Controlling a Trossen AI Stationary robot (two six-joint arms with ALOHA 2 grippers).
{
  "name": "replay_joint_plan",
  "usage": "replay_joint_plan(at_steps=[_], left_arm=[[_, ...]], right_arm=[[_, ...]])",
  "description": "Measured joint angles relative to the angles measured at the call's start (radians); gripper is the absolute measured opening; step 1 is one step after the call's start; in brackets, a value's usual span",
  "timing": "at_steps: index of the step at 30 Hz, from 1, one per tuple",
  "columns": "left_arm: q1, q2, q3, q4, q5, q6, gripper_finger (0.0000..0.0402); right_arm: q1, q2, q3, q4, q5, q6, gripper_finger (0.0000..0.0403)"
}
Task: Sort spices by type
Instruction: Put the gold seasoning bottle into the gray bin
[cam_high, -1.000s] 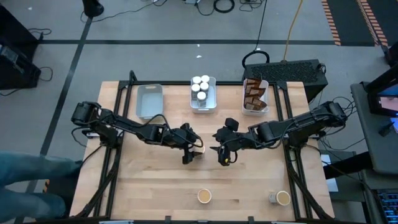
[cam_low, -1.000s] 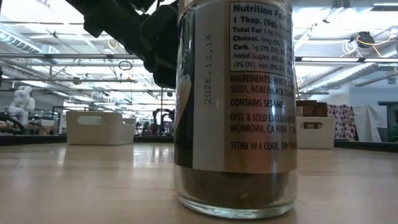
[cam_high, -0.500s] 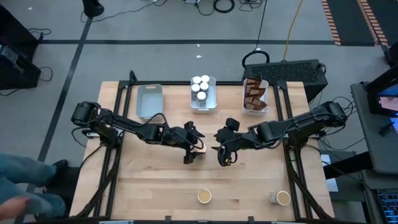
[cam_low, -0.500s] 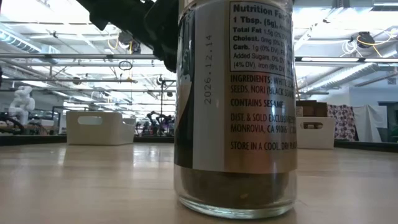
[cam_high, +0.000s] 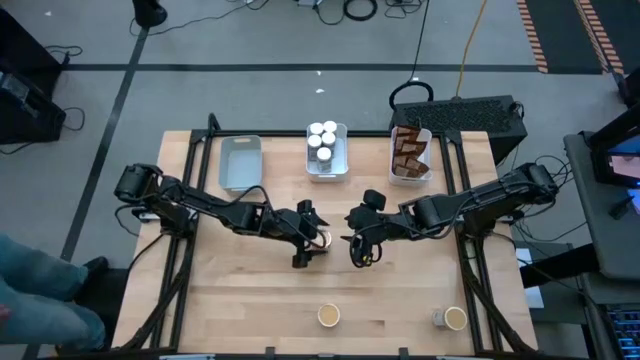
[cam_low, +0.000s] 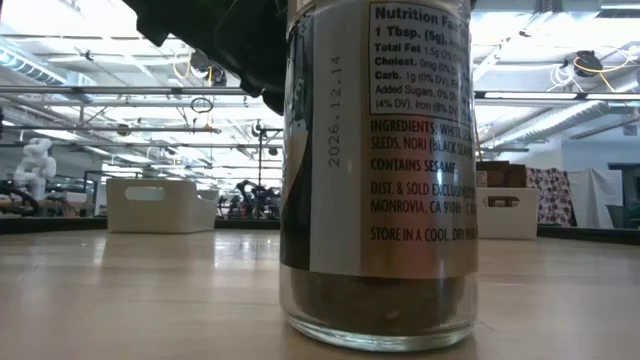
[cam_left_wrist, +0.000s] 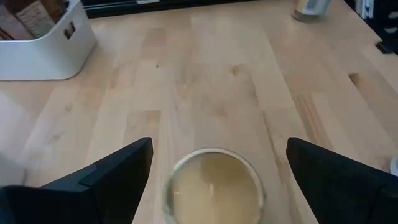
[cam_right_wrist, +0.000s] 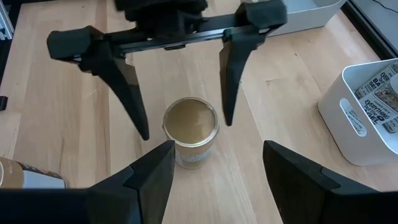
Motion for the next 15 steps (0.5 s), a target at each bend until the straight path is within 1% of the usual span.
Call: replay_joint_plan(at_steps=[12,15], left_arm=[[-0.005,0.052,0.001,-0.006,-0.013,0.021,0.0373],[-0.005,0.052,0.001,-0.002,-0.034,0.022,0.0373]], right_arm=[[0.000,0.000,0.000,0.001,0.000,0.010,0.0226],[0.000,0.000,0.000,0.001,0.000,0.020,0.0226]])
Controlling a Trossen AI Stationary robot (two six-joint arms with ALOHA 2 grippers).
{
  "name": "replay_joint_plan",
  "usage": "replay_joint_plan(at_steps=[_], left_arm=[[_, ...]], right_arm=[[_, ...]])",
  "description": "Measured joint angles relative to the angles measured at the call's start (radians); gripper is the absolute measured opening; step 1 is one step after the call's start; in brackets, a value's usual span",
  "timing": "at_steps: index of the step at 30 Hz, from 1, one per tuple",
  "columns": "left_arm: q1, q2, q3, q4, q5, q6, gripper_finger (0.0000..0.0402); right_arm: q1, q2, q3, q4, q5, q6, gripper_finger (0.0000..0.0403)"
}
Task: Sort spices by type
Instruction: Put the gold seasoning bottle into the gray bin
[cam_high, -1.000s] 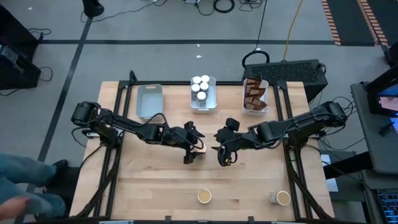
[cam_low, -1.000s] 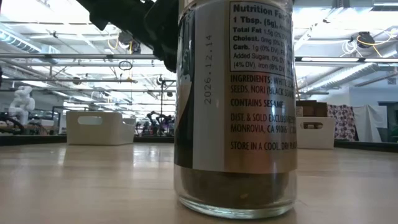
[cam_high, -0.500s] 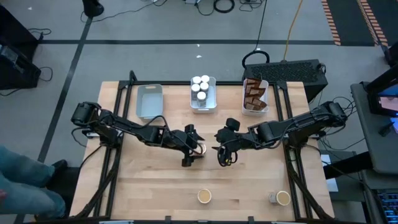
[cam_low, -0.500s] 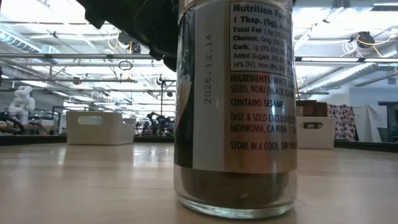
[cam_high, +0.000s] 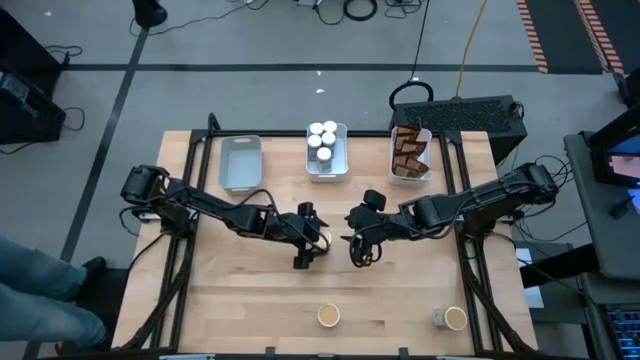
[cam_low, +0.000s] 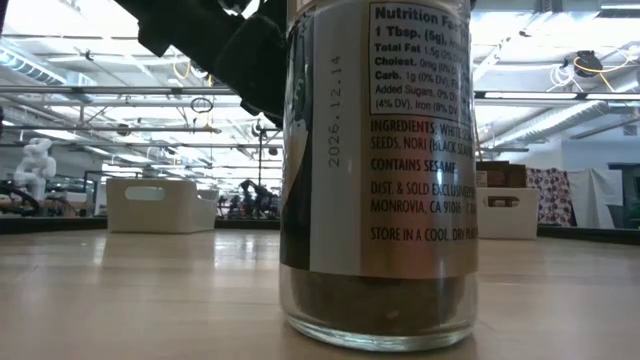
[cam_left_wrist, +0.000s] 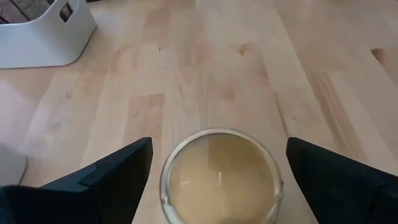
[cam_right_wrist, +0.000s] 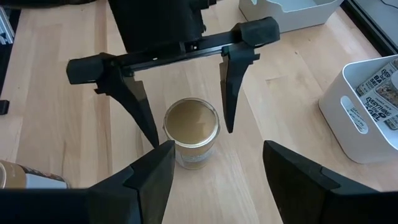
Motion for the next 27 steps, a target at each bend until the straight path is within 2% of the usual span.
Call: replay_joint_plan(at_steps=[27], left_arm=[[0.003,0.021,0.000,-0.031,-0.005,-0.003,0.0372]], right_arm=[[0.000,0.000,0.000,-0.010,0.000,0.003,0.0226]])
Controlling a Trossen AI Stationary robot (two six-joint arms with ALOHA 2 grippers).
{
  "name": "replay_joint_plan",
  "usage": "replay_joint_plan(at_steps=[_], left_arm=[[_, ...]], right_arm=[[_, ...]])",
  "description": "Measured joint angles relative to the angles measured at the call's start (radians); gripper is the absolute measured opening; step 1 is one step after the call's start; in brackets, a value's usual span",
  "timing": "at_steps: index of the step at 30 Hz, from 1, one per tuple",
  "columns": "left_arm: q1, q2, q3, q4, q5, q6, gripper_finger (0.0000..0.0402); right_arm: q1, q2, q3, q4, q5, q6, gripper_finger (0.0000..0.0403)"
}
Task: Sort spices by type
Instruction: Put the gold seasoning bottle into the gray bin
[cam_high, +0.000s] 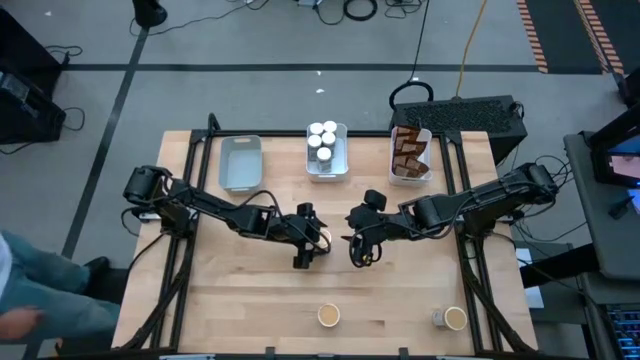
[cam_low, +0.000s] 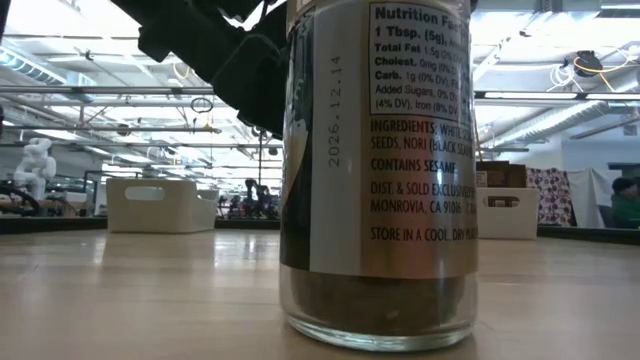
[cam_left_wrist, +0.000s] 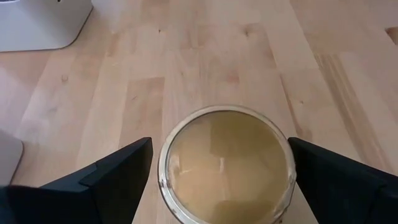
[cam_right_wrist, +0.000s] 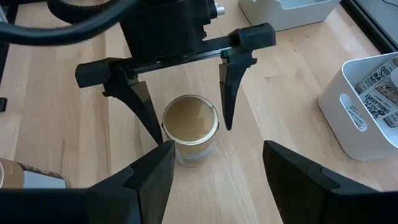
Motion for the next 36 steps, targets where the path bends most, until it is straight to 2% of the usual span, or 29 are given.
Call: replay_joint_plan(at_steps=[4,12,21,26,29,36], left_arm=[[0.000,0.000,0.000,0.000,0.000,0.000,0.0358],[0.000,0.000,0.000,0.000,-0.001,0.000,0.0294],[0.001,-0.020,-0.002,-0.003,-0.025,-0.043,0.0289],[0.016,-0.092,-0.002,-0.016,-0.054,-0.108,0.0289],[0.030,-0.164,-0.002,-0.064,-0.116,-0.149,0.0289],[0.084,-0.376,-0.002,-0.317,-0.280,-0.259,0.0289]], right_arm=[[0.000,0.000,0.000,-0.011,0.000,0.000,0.0226],[0.000,0.000,0.000,-0.017,0.000,0.000,0.0226],[0.000,0.000,0.000,-0.041,0.000,0.000,0.0226],[0.000,0.000,0.000,-0.054,0.000,-0.031,0.0226],[0.000,-0.008,0.000,-0.060,0.001,-0.085,0.0226],[-0.035,-0.102,0.000,-0.087,0.003,-0.237,0.0226]])
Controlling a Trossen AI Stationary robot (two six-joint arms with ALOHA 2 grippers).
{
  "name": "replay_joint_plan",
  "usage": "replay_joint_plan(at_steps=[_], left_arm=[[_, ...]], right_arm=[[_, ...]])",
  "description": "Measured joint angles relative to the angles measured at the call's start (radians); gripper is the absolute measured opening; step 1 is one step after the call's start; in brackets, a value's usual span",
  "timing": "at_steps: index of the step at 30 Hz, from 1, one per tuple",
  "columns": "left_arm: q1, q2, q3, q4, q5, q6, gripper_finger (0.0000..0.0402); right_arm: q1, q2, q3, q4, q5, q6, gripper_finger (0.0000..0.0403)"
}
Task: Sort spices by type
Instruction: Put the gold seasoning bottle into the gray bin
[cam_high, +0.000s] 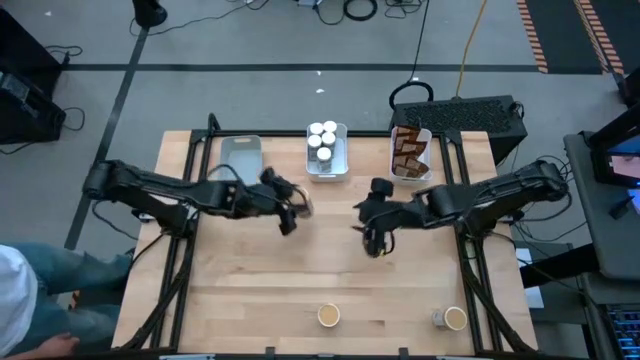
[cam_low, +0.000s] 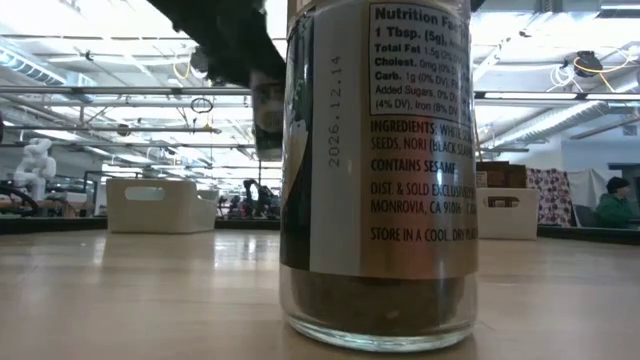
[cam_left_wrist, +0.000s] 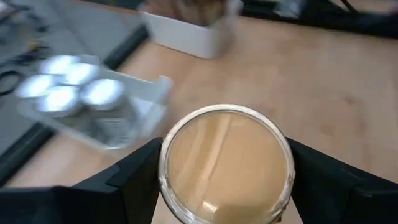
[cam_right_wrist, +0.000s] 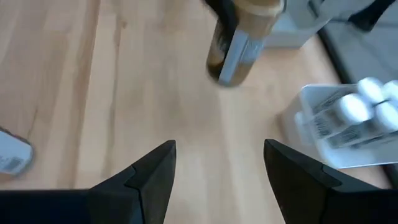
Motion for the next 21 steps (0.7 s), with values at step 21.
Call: replay_joint_plan(at_steps=[21], left_arm=[[0.476,-0.296,0.000,-0.439,0.022,0.204,0.0289]], right_arm=[[-0.191,-0.246,0.000,-0.023,0.013,0.082,0.0226]])
